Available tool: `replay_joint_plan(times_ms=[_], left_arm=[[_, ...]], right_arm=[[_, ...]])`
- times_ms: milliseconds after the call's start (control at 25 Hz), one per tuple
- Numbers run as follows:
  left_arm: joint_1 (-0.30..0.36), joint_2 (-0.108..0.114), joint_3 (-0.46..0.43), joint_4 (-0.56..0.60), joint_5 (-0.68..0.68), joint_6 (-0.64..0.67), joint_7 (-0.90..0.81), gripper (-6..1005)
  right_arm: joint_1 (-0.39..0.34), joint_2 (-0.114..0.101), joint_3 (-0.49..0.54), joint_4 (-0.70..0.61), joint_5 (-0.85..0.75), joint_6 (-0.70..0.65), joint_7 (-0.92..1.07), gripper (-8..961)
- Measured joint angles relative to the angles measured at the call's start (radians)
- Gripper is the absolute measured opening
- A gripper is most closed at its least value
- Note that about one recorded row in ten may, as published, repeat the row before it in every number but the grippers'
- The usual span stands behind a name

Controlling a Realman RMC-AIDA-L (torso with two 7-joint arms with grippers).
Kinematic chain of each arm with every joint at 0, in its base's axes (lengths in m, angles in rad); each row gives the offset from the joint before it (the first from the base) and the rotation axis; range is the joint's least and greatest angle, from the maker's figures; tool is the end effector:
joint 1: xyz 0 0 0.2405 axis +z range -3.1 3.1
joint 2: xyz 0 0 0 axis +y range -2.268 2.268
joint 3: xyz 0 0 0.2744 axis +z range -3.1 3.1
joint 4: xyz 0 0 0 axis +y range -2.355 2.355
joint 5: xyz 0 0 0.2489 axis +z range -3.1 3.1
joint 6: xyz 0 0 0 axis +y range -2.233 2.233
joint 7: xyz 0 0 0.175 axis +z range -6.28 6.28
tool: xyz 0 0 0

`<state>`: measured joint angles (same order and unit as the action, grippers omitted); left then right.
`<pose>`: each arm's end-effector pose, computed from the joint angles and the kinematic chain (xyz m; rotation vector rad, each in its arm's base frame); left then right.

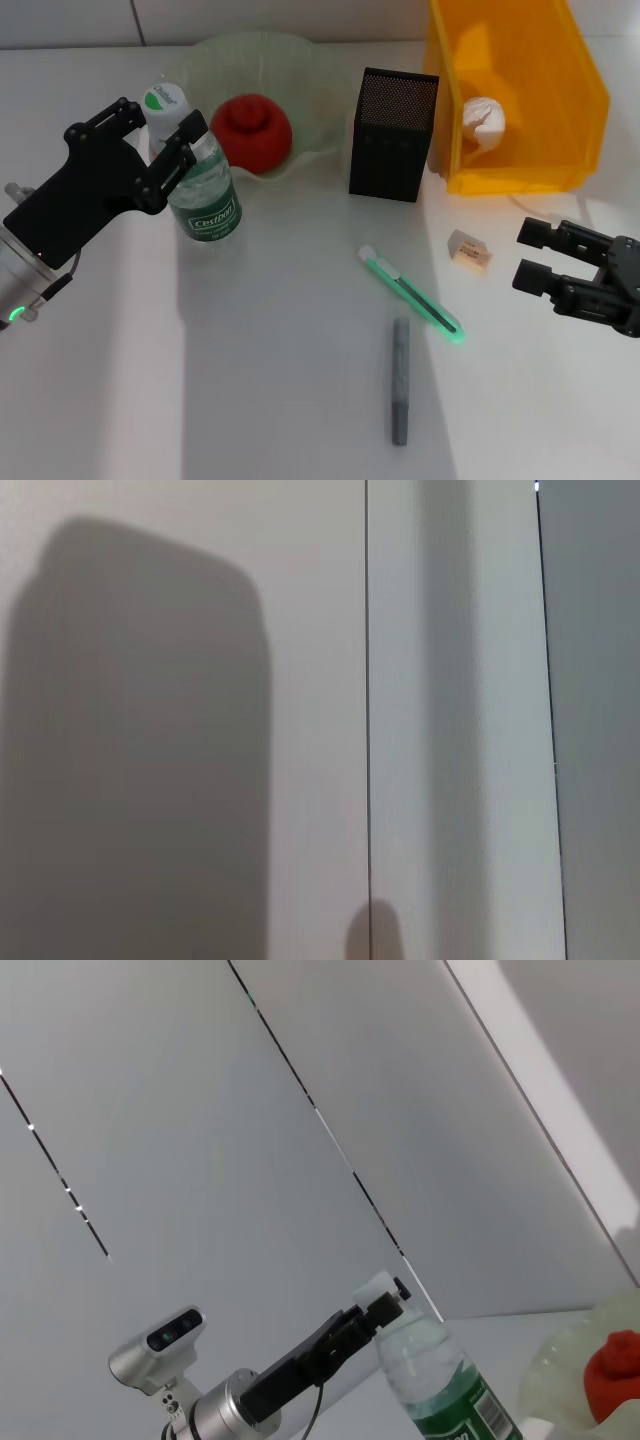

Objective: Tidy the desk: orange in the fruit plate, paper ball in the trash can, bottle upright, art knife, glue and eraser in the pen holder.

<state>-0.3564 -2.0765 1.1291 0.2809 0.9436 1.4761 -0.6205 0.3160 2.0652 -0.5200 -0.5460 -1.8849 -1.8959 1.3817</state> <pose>-0.3110 0.3459 -0.0495 -2.1051 -0.3209 -1.0502 0.3253 0.2799 -0.0065 -2.5569 0.8889 1.2084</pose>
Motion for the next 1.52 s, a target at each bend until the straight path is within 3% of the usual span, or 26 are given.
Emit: replay_joint_plan(times_ms=[760,880,1120,1320,1400,1520], left_arm=[[-0.026,-0.002,-0.006,-0.059,-0.014,-0.04,0.004,476],[-0.025,-0.002,-0.008,-0.06,-0.017,-0.022,0.004,699],[0.009,0.003,-0.012,-0.059,-0.138,0.107,-0.005,769],[0.036,0.024,-0.011,-0.024,-0.164,0.3,-0.13,766],[0.041,0.047,-0.004,0.02,-0.137,0.355,-0.245,765],[0.041,0.105,0.003,0.107,0.01,0.367,-0.397,763]], right_arm=[[0.017,0.004,0.0,0.006,-0.002,0.004,-0.003,829],[0.019,0.004,0.0,0.006,-0.003,0.005,-0.002,829],[0.02,0.004,-0.002,0.006,-0.001,0.008,0.0,829],[0.021,0.004,0.0,0.006,0.001,0.011,0.003,828],[0.021,0.003,0.001,-0.002,0.001,0.011,0.02,828],[0.022,-0.004,0.012,-0.035,0.002,0.0,0.06,828]])
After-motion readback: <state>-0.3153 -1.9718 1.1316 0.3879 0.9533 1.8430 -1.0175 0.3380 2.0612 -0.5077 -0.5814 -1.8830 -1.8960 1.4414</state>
